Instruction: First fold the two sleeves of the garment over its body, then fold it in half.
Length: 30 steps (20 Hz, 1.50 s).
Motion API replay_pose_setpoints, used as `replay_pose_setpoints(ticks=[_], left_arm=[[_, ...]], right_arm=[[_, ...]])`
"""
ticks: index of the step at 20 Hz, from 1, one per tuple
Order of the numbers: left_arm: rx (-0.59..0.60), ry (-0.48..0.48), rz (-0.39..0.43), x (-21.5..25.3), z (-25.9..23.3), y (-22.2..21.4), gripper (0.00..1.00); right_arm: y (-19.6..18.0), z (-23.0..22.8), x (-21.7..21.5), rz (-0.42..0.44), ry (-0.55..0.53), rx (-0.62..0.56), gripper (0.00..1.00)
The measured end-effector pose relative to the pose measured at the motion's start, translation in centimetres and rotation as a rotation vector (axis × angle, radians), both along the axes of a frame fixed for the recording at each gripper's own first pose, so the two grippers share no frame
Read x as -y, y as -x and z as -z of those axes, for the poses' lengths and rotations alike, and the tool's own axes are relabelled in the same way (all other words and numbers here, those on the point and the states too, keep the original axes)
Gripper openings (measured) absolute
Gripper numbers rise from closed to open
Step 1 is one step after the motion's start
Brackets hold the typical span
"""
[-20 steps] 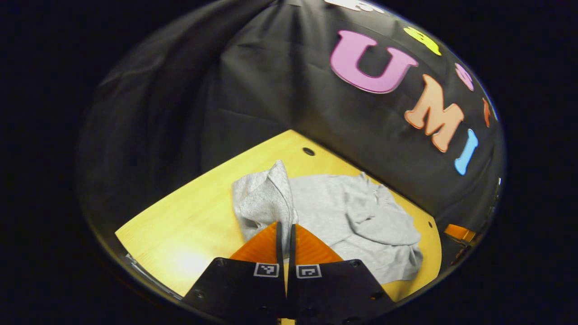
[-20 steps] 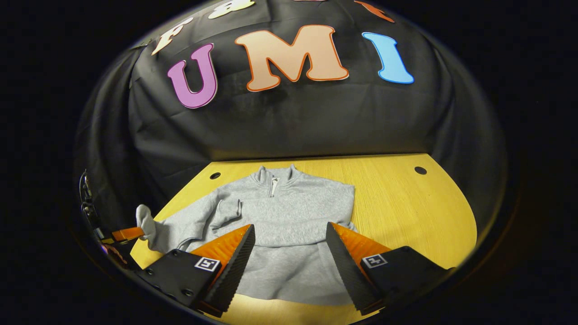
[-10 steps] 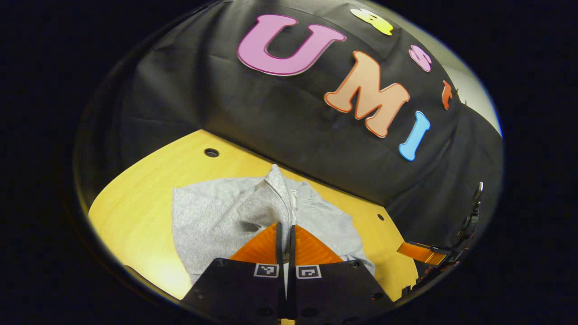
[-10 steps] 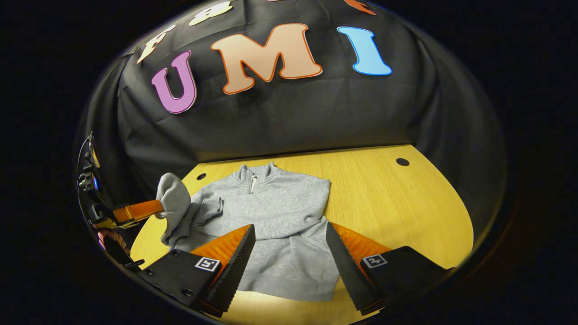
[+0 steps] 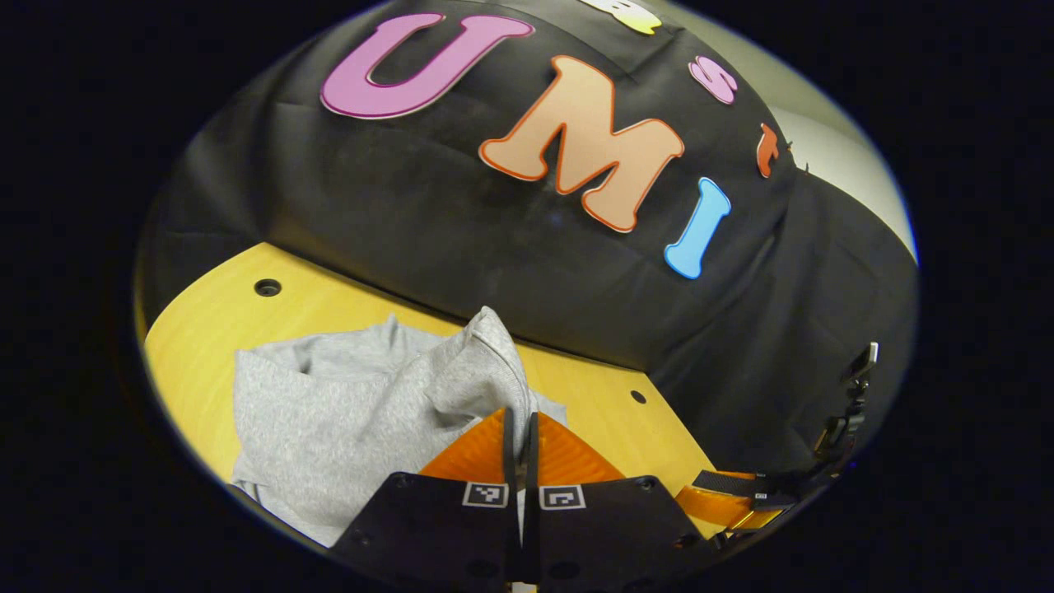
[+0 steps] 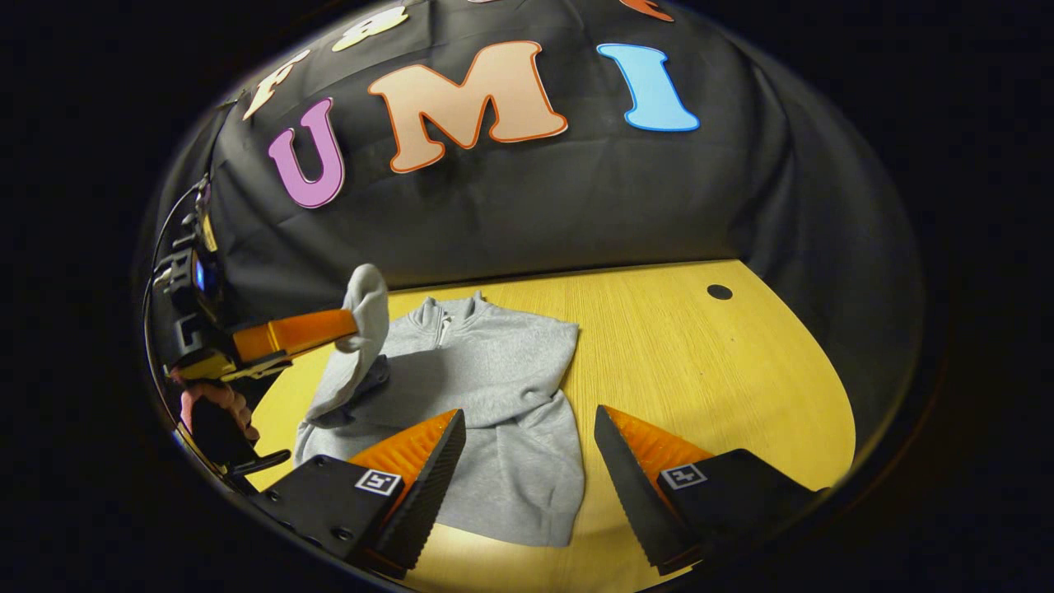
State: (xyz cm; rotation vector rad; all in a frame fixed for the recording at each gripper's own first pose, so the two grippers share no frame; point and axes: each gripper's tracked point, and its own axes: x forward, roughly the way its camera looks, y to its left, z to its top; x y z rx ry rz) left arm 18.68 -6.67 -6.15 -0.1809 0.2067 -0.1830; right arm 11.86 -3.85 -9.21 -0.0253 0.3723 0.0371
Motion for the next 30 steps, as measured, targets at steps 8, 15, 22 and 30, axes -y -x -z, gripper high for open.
replay_pose_setpoints(ticks=[8, 15, 22, 30], left_arm=[[-0.026, -0.082, 0.049, 6.9, 3.0, -6.8, 0.0], [-0.089, -0.038, 0.048, 8.7, 7.4, -9.6, 0.01], [-0.053, -0.108, 0.034, 8.2, 6.2, -8.1, 0.96], [-0.003, -0.207, -0.163, -4.1, 3.1, 0.6, 0.95]], right_arm=[[0.0, 1.1, 4.2, 0.049, -0.022, -0.019, 0.98], [0.2, 2.0, 6.6, 0.092, -0.025, -0.037, 0.98], [0.7, 2.9, 6.2, 0.087, -0.024, -0.043, 0.98], [2.0, 4.9, 4.0, 0.049, -0.001, -0.06, 0.95]])
